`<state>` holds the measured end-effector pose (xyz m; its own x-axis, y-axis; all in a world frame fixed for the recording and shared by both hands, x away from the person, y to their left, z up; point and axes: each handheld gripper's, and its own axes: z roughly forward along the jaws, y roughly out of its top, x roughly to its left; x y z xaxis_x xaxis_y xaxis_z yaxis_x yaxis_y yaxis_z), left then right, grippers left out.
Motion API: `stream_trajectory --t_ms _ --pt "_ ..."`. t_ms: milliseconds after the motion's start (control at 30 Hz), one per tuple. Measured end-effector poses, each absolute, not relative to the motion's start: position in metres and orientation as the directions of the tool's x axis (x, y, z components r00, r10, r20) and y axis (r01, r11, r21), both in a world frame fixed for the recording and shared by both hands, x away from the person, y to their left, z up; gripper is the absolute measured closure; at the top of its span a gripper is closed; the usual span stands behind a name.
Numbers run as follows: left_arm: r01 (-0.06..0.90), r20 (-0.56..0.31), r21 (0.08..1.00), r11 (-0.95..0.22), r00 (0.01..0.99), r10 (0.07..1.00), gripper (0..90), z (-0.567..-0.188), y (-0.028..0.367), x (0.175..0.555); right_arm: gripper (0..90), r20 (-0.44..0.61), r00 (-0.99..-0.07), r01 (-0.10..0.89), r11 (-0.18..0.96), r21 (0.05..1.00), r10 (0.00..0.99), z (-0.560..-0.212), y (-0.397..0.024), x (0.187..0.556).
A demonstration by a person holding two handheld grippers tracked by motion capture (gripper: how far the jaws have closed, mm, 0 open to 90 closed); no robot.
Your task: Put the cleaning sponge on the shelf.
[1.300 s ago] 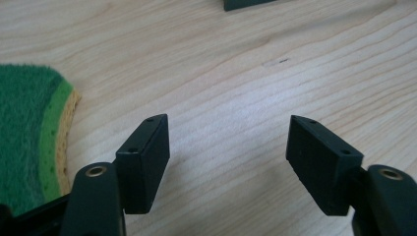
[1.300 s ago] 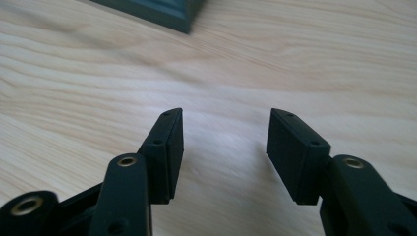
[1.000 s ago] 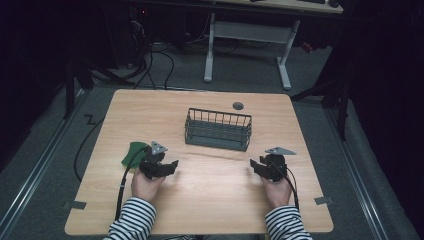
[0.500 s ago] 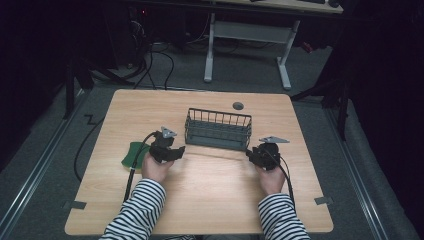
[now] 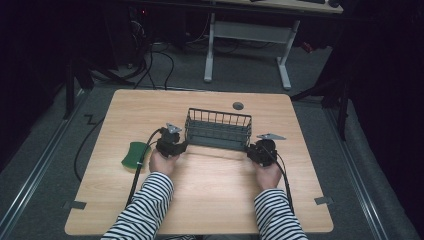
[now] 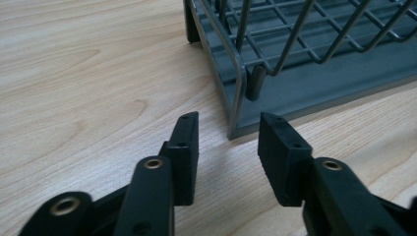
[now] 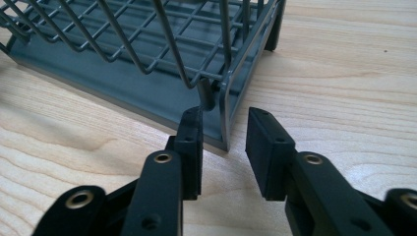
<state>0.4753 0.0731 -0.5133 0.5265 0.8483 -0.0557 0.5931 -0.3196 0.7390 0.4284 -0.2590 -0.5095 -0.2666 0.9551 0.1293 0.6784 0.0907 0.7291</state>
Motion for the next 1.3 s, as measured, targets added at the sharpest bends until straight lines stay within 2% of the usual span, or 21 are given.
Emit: stream_trajectory --t_ms 133,467,733,967,1300 --pt "0.593 -0.056 0.738 -0.322 0.530 0.846 68.8 -0.515 0.072 0.476 76.5 0.138 -0.273 0.685 0.092 0.723 0.952 -0.512 -0.260 0.430" --pt "0.583 -0.056 0.740 -0.334 0.548 0.834 78.2 -0.512 0.065 0.480 84.5 0.129 -0.282 0.685 0.106 0.721 0.951 -0.513 -0.259 0.431" --pt "0.598 -0.070 0.728 -0.335 0.551 0.832 85.9 -0.512 0.067 0.481 85.7 0.116 -0.283 0.686 0.116 0.718 0.952 -0.513 -0.260 0.431" --pt "0.603 -0.100 0.725 -0.332 0.569 0.816 85.9 -0.512 0.074 0.472 85.9 0.110 -0.299 0.687 0.134 0.714 0.948 -0.513 -0.261 0.424" --pt "0.625 -0.136 0.702 -0.341 0.589 0.797 85.8 -0.509 0.088 0.435 86.0 0.113 -0.381 0.692 0.202 0.693 0.918 -0.509 -0.257 0.390"
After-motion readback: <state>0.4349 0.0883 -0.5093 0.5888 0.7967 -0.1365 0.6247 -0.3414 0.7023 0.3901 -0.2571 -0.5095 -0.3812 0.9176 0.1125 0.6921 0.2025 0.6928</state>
